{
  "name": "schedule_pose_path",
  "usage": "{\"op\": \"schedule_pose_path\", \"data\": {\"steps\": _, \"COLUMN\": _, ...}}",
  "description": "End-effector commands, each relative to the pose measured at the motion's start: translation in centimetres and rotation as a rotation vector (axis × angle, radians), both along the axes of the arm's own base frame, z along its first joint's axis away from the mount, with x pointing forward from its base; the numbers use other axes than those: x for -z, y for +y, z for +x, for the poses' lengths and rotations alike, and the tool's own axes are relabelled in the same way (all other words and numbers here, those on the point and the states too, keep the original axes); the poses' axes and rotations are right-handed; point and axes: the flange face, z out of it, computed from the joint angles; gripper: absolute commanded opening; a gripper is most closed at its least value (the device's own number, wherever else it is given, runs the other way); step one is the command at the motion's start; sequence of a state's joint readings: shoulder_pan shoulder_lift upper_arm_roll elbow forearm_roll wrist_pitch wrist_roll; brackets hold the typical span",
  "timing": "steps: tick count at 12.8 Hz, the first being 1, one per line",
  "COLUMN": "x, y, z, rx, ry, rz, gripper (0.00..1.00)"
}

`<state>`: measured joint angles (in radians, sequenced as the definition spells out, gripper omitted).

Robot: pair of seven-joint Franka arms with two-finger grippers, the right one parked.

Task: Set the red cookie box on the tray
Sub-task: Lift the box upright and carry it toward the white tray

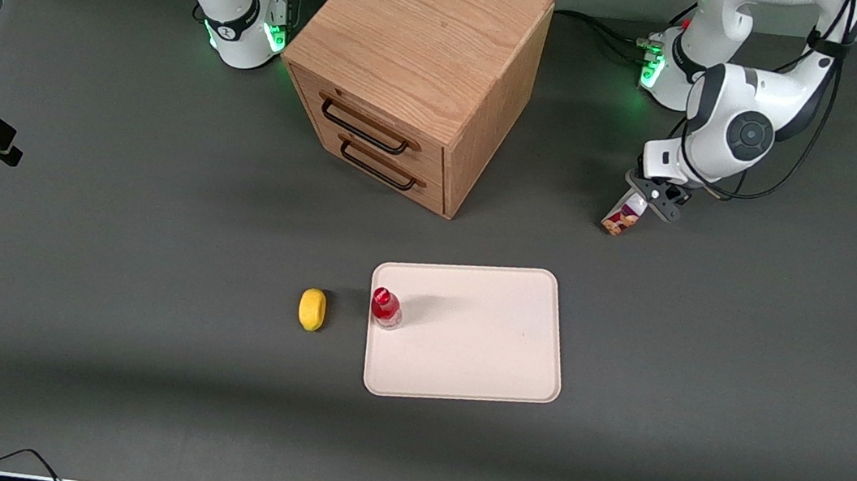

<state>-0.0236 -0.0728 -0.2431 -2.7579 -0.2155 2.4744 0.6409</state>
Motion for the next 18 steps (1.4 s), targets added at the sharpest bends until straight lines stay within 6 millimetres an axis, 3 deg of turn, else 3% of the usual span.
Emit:
{"op": "schedule_pose_path", "data": {"steps": 1, "x": -3.2, "y": -0.4, "z": 2.4, "rx": 0.005, "ry": -0.049, "rz": -0.025, "gripper": 0.00}}
{"op": "schedule_pose_path", "data": {"steps": 3, "x": -6.1, "y": -1.3, "z": 5.0, "rx": 0.008, "ry": -0.053, "rz": -0.039, "gripper": 0.00}}
{"op": "schedule_pose_path", "data": {"steps": 7, "x": -16.5, "y": -1.1, "z": 10.9, "rx": -0.002, "ry": -0.012, "rz": 0.055, "gripper": 0.00}}
{"op": "schedule_pose_path", "data": {"steps": 9, "x": -21.4, "y": -0.6, "z": 12.7, "rx": -0.018, "ry": -0.017, "rz": 0.051, "gripper": 0.00}}
{"op": "schedule_pose_path", "data": {"steps": 12, "x": -27.2, "y": -0.8, "z": 14.1, "rx": -0.062, "ry": -0.030, "rz": 0.080, "gripper": 0.00}}
{"op": "schedule_pose_path", "data": {"steps": 15, "x": -28.7, "y": -1.9, "z": 15.6, "rx": -0.179, "ry": -0.055, "rz": 0.098, "gripper": 0.00}}
{"op": "schedule_pose_path", "data": {"steps": 16, "x": -28.4, "y": -3.0, "z": 16.2, "rx": -0.235, "ry": -0.057, "rz": 0.105, "gripper": 0.00}}
{"op": "schedule_pose_path", "data": {"steps": 18, "x": -27.5, "y": -7.4, "z": 17.6, "rx": -0.361, "ry": -0.054, "rz": 0.126, "gripper": 0.00}}
